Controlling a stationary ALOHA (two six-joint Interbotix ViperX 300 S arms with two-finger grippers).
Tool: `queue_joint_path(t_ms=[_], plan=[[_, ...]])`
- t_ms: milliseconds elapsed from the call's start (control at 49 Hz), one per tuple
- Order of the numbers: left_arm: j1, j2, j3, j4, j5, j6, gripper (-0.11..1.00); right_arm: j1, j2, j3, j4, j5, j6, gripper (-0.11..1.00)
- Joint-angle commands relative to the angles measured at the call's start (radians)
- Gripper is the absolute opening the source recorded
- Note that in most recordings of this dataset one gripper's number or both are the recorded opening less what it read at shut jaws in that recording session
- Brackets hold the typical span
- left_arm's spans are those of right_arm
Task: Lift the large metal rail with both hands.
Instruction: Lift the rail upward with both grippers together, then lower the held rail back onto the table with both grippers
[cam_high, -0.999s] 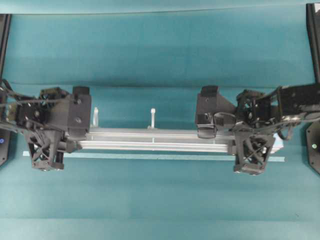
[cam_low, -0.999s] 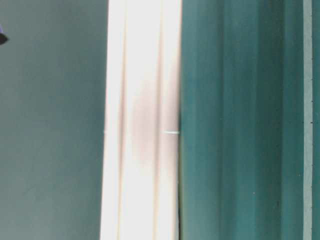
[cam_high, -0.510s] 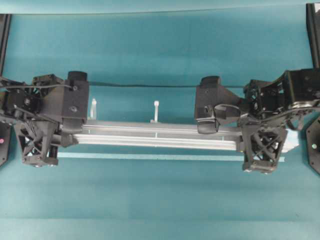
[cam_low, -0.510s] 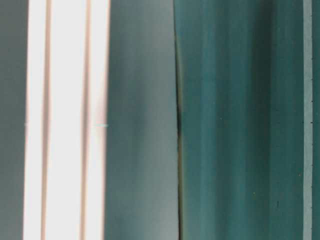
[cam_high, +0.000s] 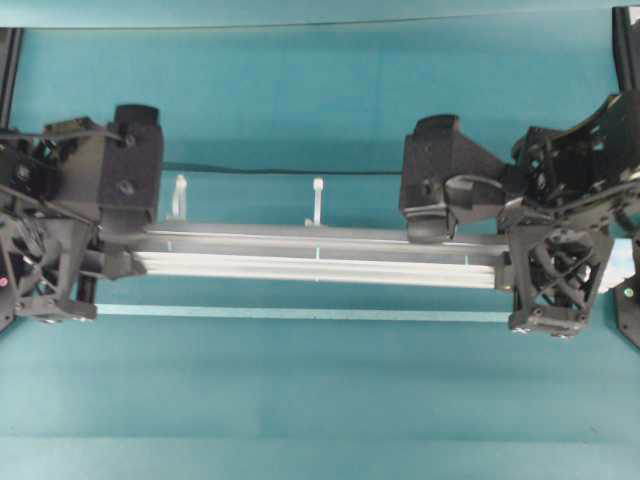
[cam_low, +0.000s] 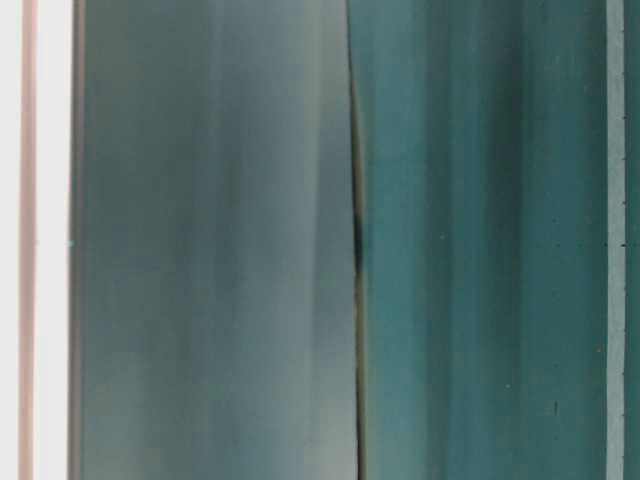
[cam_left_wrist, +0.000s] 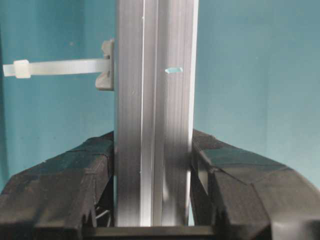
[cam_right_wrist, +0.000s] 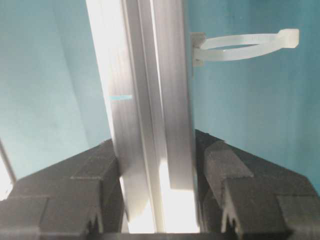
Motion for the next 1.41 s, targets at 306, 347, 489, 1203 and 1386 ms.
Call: queue_joint_path(t_ms=[306,347,489,1203,1386], plan=[[-0.003,-0.002,-0.146,0.003,0.031,0.006,0.35,-0.006,-0.011,-0.155,0.003,0.052,0.025,0.39],[-0.003,0.002,-0.158,0.003,0.032,0.006,0.35,-0.005,-0.012,-0.163,0.003,0.054,0.025,0.39],[-0.003,0.015,-0.213,0.002,0.061,0.008,0.35,-0.006,-0.015,-0.184,0.003,0.063,0.026,0.39],[-0.002,0.061,-0.333,0.003,0.172,0.023,0.35,-0.006,-0.006,-0.252,0.003,0.072,0.026,0.39],[0.000,0.074,-0.345,0.003,0.199,0.026,0.35,-0.008,-0.008,-0.244,0.003,0.072,0.026,0.39]])
